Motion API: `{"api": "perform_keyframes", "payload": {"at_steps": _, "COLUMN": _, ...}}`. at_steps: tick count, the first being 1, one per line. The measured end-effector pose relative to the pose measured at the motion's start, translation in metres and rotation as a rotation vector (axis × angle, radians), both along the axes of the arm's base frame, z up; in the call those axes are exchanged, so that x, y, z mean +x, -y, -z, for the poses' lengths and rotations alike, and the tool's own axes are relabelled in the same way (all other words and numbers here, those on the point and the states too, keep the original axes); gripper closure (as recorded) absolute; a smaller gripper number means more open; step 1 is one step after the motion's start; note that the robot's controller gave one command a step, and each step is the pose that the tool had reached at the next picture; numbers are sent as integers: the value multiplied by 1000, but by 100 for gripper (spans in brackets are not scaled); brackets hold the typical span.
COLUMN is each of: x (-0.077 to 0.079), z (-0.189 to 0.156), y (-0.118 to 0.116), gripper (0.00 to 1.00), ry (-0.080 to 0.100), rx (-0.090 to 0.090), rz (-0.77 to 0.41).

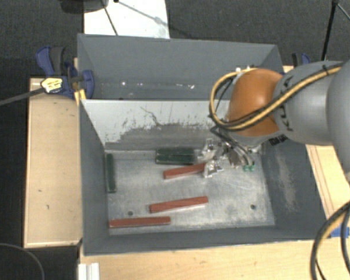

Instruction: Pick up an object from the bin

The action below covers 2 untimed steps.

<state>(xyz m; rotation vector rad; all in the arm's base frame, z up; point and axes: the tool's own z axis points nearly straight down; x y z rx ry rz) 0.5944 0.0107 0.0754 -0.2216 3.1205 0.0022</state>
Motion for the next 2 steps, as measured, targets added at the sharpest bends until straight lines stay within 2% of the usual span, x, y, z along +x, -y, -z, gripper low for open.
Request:
{"api": "perform_keyframes", "payload": {"at_steps": 1, "x": -10, "z": -118, "y": -22, "gripper": 100, "ry": -10, "rx": -2, "rz": -10}}
{"api": "perform_keyframes", "payload": {"at_steps": 2, "x": -10, "z": -118, "y": -22, "gripper": 100, "ry": -11, "rx": -2, "rz": -11}}
